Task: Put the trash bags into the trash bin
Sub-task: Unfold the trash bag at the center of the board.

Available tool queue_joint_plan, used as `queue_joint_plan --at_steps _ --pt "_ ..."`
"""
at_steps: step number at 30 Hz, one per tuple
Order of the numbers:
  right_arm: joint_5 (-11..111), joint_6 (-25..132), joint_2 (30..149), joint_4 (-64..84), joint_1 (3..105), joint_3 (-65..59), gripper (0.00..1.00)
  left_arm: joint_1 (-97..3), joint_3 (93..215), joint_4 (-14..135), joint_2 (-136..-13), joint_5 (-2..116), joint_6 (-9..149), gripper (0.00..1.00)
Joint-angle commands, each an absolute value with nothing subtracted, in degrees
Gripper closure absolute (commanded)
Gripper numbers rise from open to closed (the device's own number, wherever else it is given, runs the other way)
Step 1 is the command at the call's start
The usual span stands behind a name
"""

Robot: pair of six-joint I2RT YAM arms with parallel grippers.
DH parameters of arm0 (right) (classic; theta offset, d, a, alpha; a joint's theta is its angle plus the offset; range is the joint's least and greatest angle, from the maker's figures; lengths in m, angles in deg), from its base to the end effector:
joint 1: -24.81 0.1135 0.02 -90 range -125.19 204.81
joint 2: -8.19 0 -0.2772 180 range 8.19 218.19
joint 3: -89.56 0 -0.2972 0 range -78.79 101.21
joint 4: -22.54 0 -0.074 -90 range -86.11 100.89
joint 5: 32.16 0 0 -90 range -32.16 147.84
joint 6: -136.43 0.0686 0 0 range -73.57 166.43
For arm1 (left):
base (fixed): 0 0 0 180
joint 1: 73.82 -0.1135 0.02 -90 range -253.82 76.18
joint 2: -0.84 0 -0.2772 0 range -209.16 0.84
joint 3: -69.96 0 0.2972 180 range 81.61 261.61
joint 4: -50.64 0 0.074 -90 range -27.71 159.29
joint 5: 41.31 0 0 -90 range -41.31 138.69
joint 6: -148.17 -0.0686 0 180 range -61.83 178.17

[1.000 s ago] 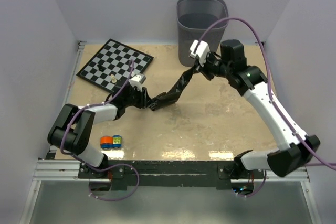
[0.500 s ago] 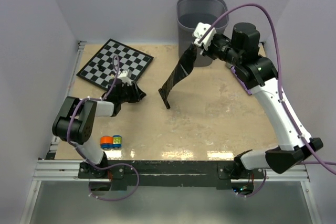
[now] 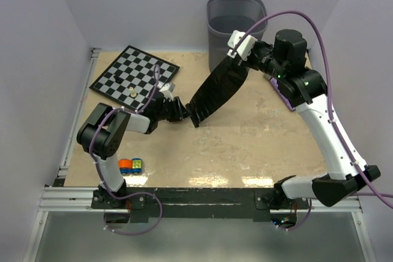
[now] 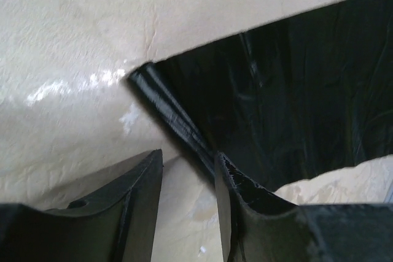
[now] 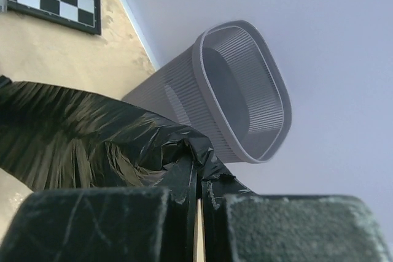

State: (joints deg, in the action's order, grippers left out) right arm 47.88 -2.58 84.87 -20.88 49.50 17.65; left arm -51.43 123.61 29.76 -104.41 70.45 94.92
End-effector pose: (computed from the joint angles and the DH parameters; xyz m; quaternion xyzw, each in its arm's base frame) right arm 0.3115 0.1562 0.5087 -0.5081 0.5868 -0.0661 0.6270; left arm 0.3564 -0.1743 0.0777 -0.0141 0.8585 -0.3824 0.3414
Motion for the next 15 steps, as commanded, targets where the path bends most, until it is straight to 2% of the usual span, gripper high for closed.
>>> queue_joint_plan --at_steps 1,7,15 --pt "52.1 -7.4 82.5 -20.1 49.2 16.1 1.00 -50.3 129.1 36.4 -108.0 65.2 96.6 0.54" --pt "56.0 -7.8 82.2 -17.3 49.1 17.1 1.00 -49.9 130.8 40.8 -109.6 61.7 99.2 0.48" --pt "55.6 -4.4 83.7 -17.3 49.1 23.5 1.00 -49.0 130.1 44.4 -111.0 58.6 102.0 0.48"
